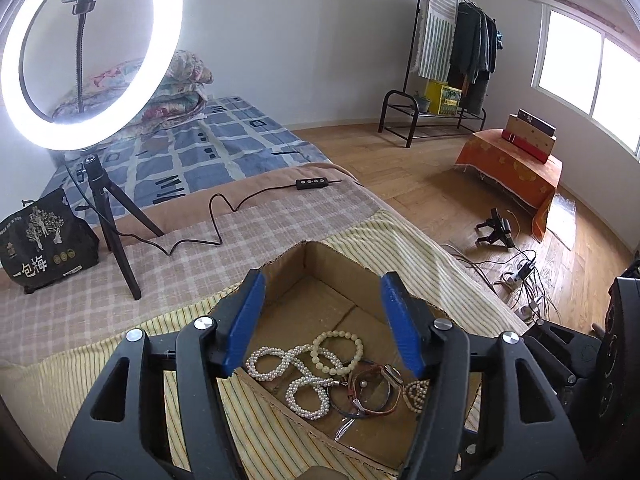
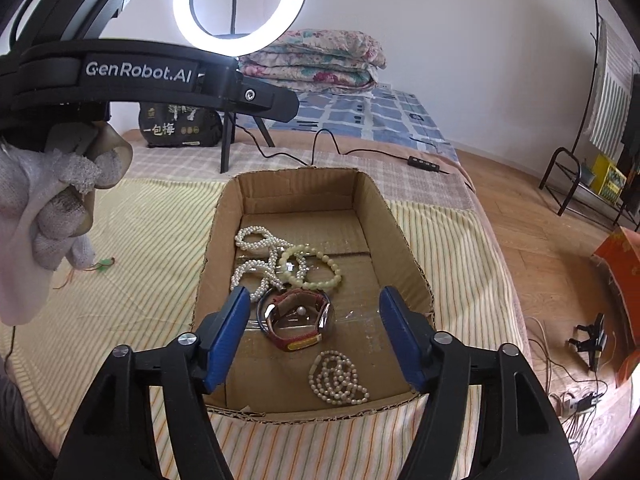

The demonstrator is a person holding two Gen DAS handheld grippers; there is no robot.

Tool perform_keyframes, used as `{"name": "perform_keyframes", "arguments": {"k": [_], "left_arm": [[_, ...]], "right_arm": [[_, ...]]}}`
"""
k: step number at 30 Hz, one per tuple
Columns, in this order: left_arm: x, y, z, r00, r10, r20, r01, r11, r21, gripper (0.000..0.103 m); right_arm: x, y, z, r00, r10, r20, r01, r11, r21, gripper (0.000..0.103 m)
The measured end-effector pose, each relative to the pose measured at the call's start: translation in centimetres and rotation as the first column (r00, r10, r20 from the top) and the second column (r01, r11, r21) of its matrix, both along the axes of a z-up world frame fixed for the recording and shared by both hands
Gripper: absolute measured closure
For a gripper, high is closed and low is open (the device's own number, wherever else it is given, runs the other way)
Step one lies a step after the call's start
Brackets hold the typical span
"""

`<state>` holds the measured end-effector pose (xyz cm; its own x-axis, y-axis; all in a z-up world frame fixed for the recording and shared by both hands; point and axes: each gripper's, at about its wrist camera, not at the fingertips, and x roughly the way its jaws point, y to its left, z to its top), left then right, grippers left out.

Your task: Organize jewelry

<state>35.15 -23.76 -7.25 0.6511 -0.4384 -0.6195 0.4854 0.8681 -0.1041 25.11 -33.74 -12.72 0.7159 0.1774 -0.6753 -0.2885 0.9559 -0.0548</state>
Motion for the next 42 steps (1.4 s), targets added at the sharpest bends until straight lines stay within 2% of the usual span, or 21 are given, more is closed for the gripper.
{"name": "perform_keyframes", "arguments": {"k": [4, 7, 11, 18, 21, 31, 37, 42], "left_arm": [[-0.2, 0.4, 0.5, 1.000, 0.000, 0.006, 0.000, 1.000, 0.005, 0.040], [-0.5, 0.6, 0.8, 1.000, 0.000, 0.011, 0.000, 1.000, 0.002, 0.031], [-0.9, 0.9, 1.1, 1.000, 0.005, 0.012, -0.005, 1.000, 0.013, 0.027], [-2.7, 3.2, 1.4, 1.000, 0.001, 0.018, -0.002, 0.999, 0.046, 0.026], [-3.5, 5.0, 1.7, 1.000, 0.011, 0.023, -0.012, 0.998, 0.055, 0.027], [-6.2, 13.9, 2.6, 0.998, 0.067, -0.003, -0.067, 0.998, 0.015, 0.027], [-8.6, 19.4, 1.8, 0.994, 0.110, -0.029, -0.109, 0.994, 0.022, 0.027], [-9.7, 22.6, 0.1, 0.988, 0.134, -0.082, -0.133, 0.991, 0.022, 0.027]], "right_arm": [[-0.4, 0.3, 0.4, 1.000, -0.006, 0.011, 0.006, 1.000, -0.010, 0.030], [-0.5, 0.6, 0.6, 1.000, -0.017, 0.018, 0.017, 0.999, -0.030, 0.025], [-1.0, 0.8, 1.1, 0.999, -0.027, 0.027, 0.028, 0.999, -0.034, 0.024], [-2.8, 1.2, 2.1, 0.999, -0.020, 0.029, 0.021, 1.000, -0.019, 0.023], [-4.0, 1.4, 2.5, 0.999, -0.011, 0.033, 0.011, 1.000, 0.004, 0.023], [-7.3, 2.3, 2.4, 1.000, 0.013, 0.013, -0.014, 0.998, 0.057, 0.023], [-9.4, 2.7, 2.1, 0.999, 0.032, 0.020, -0.033, 0.995, 0.099, 0.023], [-10.4, 3.5, 1.0, 0.999, 0.035, -0.012, -0.034, 0.996, 0.077, 0.024]]}}
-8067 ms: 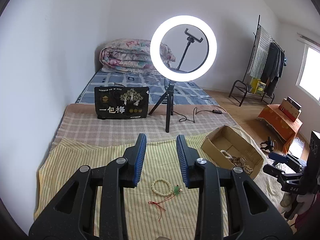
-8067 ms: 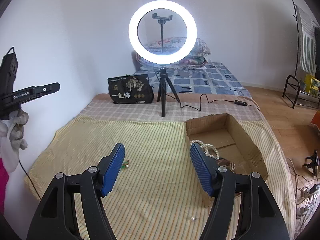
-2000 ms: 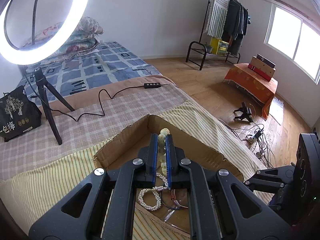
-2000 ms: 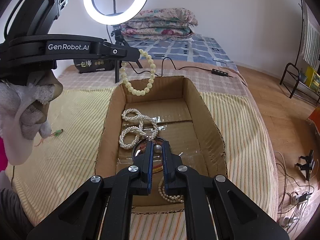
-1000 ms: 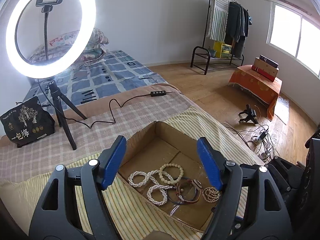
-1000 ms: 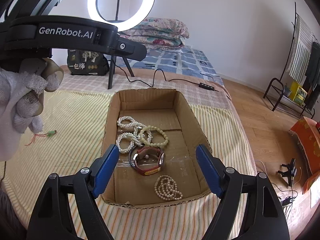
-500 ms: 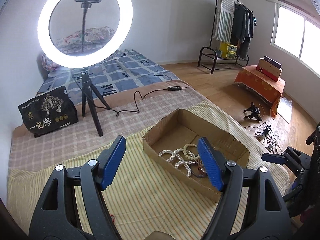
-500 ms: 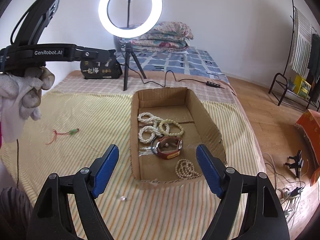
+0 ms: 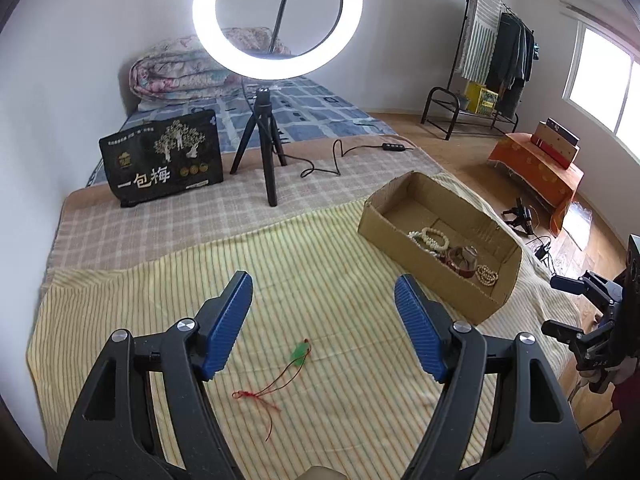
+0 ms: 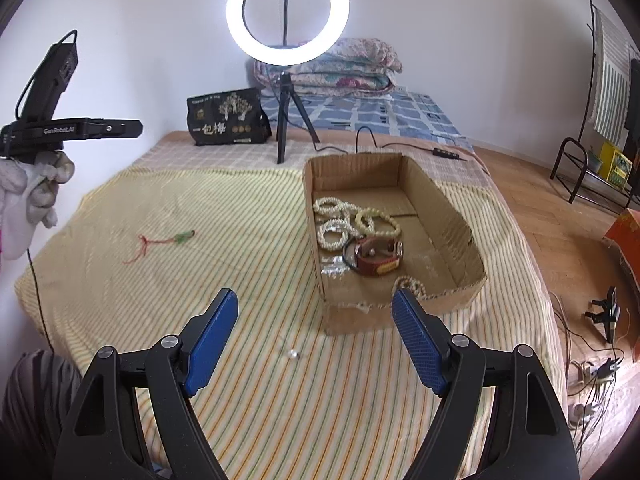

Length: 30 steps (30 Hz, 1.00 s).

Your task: Organize jewelry

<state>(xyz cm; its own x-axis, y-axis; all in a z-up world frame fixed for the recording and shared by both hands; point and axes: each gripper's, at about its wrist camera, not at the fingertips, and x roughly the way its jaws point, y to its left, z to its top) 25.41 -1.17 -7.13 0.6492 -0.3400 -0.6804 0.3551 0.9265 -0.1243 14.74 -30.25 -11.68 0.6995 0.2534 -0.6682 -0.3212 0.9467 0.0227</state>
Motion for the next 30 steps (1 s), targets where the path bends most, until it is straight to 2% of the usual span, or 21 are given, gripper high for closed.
{"name": "perform_keyframes", "arguments": {"k": [5, 7, 11, 15, 19, 25, 27, 30], "left_arm": [[-0.3, 1.0, -1.9, 0.998, -0.013, -0.061, 0.012, 1.000, -0.016, 0.029], [-0.2, 0.8, -3.1, 0.996, -0.027, -0.086, 0.026, 1.000, -0.014, 0.029], [0.2, 0.4, -5.4, 0.988, -0.050, -0.144, 0.049, 0.999, -0.012, 0.029], [0.3, -0.2, -7.3, 0.981, -0.072, -0.179, 0.075, 0.997, 0.007, 0.029], [0.7, -0.4, -8.6, 0.976, -0.083, -0.201, 0.089, 0.996, 0.023, 0.030], [1.8, -0.6, -10.1, 0.971, -0.090, -0.222, 0.100, 0.995, 0.031, 0.030], [2.0, -0.9, -10.4, 0.969, -0.100, -0.224, 0.113, 0.993, 0.043, 0.030], [2.1, -1.4, -10.9, 0.968, -0.110, -0.224, 0.129, 0.989, 0.071, 0.030]], "right_arm": [[-0.8, 0.5, -1.3, 0.999, 0.020, -0.036, -0.021, 1.000, -0.023, 0.024], [-1.0, 0.9, -2.1, 0.998, 0.040, -0.058, -0.041, 0.999, -0.031, 0.033], [-0.6, 1.3, -3.9, 0.990, 0.081, -0.119, -0.087, 0.995, -0.051, 0.038], [0.2, 1.9, -5.7, 0.977, 0.117, -0.176, -0.130, 0.989, -0.067, 0.056], [1.1, 2.7, -7.3, 0.964, 0.153, -0.218, -0.177, 0.979, -0.097, 0.065], [2.2, 3.2, -8.3, 0.959, 0.159, -0.234, -0.191, 0.974, -0.124, 0.068], [2.5, 3.2, -8.6, 0.958, 0.157, -0.241, -0.192, 0.973, -0.128, 0.072], [2.8, 3.3, -9.0, 0.955, 0.160, -0.250, -0.196, 0.972, -0.128, 0.073]]}}
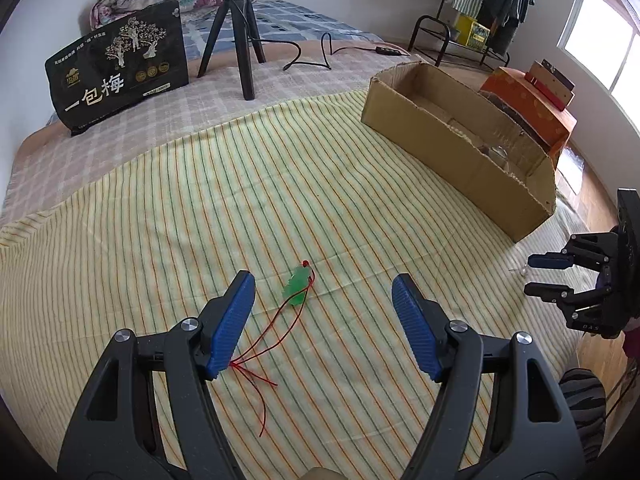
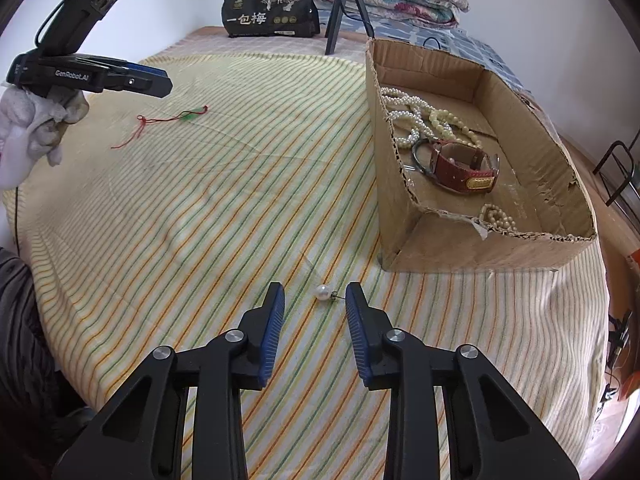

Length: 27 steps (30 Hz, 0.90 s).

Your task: Organize jewelry

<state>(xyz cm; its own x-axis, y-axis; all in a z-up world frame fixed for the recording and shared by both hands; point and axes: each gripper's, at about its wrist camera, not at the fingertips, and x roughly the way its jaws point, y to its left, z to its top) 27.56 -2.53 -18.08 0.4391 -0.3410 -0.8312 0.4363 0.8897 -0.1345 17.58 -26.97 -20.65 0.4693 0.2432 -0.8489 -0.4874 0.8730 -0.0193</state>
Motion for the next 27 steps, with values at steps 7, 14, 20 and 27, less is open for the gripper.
{"name": "perform_keyframes", "arguments": {"k": [7, 14, 20, 27], "left_arm": [[0.7, -0.8, -1.6, 1.000, -0.026, -0.013, 0.026, 0.999, 0.039, 0.035], [1.6, -0.7, -3.3, 0.999, -0.016, -0.045, 0.019, 0.998, 0.062, 0.043], [1.9, -0.6, -4.7, 0.998, -0.007, -0.066, 0.012, 0.998, 0.070, 0.056], [2.2, -0.3, -4.9, 0.998, 0.004, -0.063, 0.000, 0.998, 0.068, 0.076]], "right_arm": [[0.2, 0.1, -0.4, 1.000, 0.007, -0.008, -0.007, 1.000, -0.006, 0.073], [0.5, 0.1, -0.5, 1.000, 0.010, -0.013, -0.010, 1.000, 0.002, 0.073], [0.6, 0.0, -0.6, 1.000, 0.015, -0.018, -0.015, 1.000, 0.006, 0.073], [0.8, 0.1, -0.8, 0.999, 0.021, -0.031, -0.021, 1.000, 0.011, 0.080]]}}
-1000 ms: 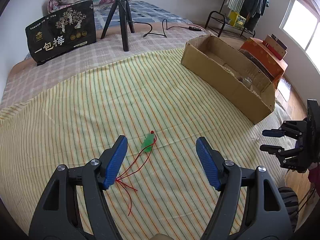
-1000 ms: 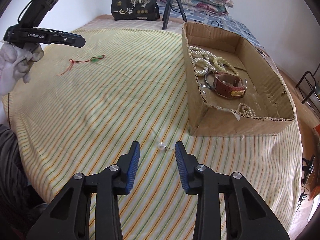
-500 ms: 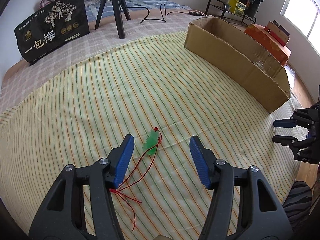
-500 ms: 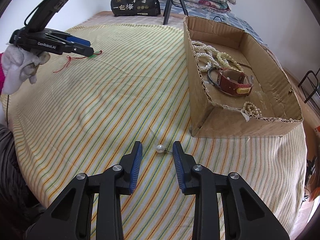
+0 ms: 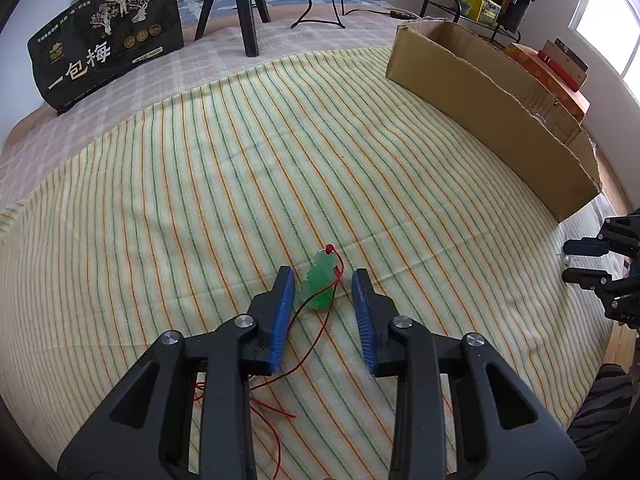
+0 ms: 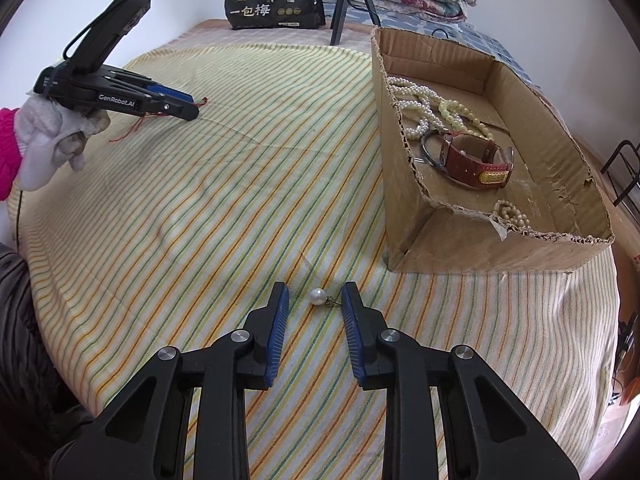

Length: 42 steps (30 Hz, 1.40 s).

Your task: Organize jewelry

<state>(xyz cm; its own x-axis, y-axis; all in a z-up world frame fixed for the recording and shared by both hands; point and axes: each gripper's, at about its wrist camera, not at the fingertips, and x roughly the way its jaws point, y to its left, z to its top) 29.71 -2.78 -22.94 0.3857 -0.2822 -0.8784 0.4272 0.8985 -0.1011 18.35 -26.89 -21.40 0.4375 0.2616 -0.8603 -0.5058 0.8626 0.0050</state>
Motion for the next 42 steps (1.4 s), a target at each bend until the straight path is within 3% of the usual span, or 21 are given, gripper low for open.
{"name": "perform_keyframes", "arguments": {"k": [5, 17, 32, 42], "left_arm": [[-0.1, -0.1, 0.0, 1.000, 0.003, 0.009, -0.003, 1.000, 0.008, 0.087], [-1.2, -0.6, 0.9, 0.999, -0.001, 0.042, 0.000, 1.000, 0.022, 0.088], [-3.9, -0.8, 5.8, 0.989, -0.002, 0.145, 0.007, 0.999, -0.035, 0.088], [-4.2, -3.6, 9.4, 0.976, -0.031, 0.214, 0.053, 0.994, -0.097, 0.088]], "right_arm": [[0.2, 0.0, -0.1, 1.000, -0.007, -0.008, 0.007, 1.000, 0.001, 0.088], [-1.1, -0.1, 0.9, 0.999, -0.013, 0.030, 0.012, 1.000, 0.004, 0.088], [-3.2, -0.7, 5.3, 0.992, -0.035, 0.125, 0.028, 0.998, 0.055, 0.088], [-3.6, -2.4, 8.5, 0.978, -0.072, 0.196, 0.056, 0.995, 0.087, 0.088]]}}
